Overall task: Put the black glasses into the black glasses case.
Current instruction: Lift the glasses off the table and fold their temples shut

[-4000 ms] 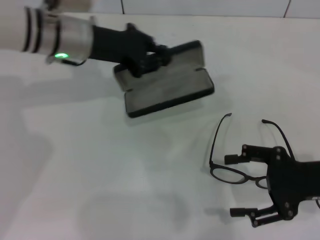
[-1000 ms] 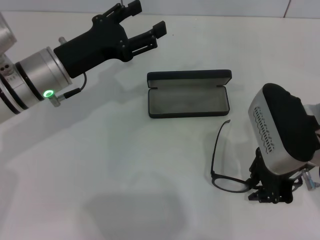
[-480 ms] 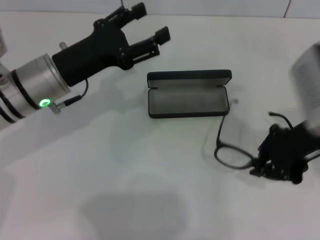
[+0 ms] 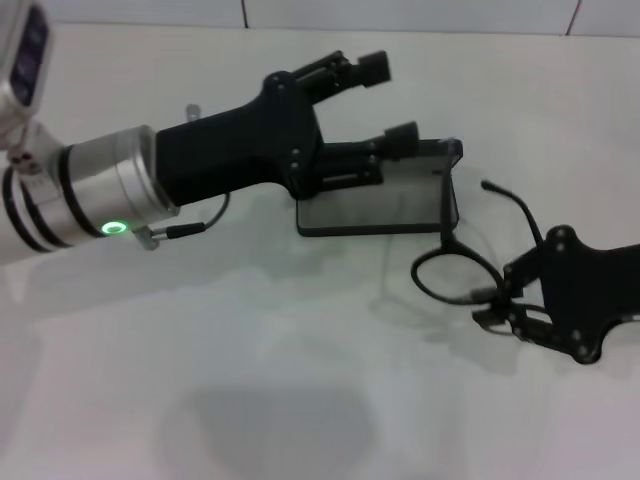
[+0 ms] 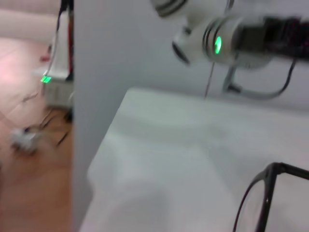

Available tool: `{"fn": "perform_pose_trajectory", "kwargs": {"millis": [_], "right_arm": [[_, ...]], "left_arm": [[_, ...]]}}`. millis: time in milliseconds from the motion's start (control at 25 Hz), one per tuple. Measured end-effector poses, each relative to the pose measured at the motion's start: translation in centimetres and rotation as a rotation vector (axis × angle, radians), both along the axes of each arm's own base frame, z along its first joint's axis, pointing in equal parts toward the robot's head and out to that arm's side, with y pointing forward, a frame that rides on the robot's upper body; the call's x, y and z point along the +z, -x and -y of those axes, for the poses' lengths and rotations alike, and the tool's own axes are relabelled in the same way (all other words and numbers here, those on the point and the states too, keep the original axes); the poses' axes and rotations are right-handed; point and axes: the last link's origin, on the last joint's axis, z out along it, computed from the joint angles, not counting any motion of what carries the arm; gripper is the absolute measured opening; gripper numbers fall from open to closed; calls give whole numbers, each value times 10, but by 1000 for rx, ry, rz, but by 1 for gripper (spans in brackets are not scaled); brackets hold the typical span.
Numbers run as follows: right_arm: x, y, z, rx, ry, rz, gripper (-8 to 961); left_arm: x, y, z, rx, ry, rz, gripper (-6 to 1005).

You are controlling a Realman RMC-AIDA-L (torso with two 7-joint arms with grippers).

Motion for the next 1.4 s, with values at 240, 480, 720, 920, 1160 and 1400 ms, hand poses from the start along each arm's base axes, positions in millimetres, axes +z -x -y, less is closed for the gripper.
{"fn": "perform_pose_trajectory", "kwargs": {"millis": [240, 480, 720, 920, 1160, 1400], "right_arm": [[-3, -8, 5, 135, -126, -176, 108], [-3, -10, 8, 196, -180, -218, 110], [-4, -11, 8, 209, -186, -218, 112], [-3, -15, 12, 212, -196, -214, 113], [-5, -17, 13, 242, -203, -206, 115], [-6, -16, 17, 272, -192, -215, 117]], "left_arm": [[-5, -10, -7, 28, 137, -41, 874], [-17, -20, -15, 54, 227, -117, 874], [-26, -30, -16, 20, 285, -179, 873], [-21, -29, -21, 41, 253, -152, 873], [-27, -35, -19, 11, 285, -195, 873], [-39, -38, -21, 8, 319, -275, 872]]}}
